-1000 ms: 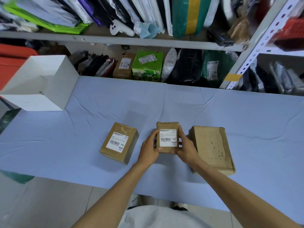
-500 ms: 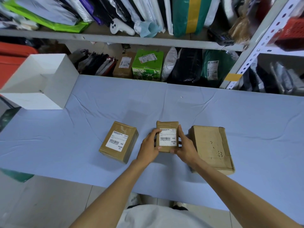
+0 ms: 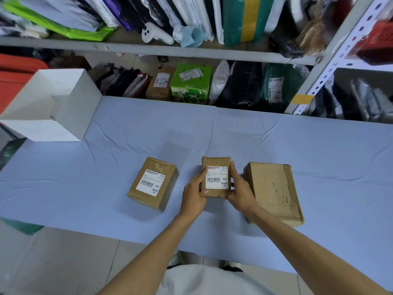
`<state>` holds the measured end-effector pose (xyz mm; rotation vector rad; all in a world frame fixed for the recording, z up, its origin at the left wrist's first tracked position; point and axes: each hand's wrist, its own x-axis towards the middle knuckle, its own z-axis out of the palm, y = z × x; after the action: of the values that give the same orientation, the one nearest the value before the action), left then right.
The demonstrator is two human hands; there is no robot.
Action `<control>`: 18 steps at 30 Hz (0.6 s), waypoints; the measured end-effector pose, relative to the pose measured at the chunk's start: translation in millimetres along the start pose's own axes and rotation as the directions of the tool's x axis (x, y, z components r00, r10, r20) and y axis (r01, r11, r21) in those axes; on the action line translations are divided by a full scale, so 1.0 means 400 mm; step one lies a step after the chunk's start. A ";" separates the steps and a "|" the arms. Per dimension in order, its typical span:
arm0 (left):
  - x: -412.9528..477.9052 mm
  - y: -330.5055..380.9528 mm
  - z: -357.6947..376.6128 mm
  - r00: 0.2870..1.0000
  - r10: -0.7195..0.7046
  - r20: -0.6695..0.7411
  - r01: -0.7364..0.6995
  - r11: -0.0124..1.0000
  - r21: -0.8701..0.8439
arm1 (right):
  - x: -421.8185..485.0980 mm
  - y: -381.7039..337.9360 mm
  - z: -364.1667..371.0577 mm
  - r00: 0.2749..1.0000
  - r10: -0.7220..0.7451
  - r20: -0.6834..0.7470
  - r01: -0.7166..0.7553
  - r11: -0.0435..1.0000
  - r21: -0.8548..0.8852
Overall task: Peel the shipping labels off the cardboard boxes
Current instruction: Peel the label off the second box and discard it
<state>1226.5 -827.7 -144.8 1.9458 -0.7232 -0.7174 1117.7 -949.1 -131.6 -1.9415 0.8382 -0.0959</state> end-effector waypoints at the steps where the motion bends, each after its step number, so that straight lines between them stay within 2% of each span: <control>1: 0.001 0.000 0.000 1.000 0.003 0.002 -0.003 1.000 0.001 | 0.000 0.000 0.000 1.000 -0.002 0.000 0.002 1.000 -0.003; 18: 0.019 0.001 -0.008 0.999 -0.033 0.018 0.033 0.999 -0.019 | 0.010 0.004 0.001 1.000 0.018 -0.004 -0.018 1.000 0.007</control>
<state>1233.7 -831.5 -144.4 1.9401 -0.6942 -0.7596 1120.2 -951.6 -134.2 -1.9270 0.8572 -0.0922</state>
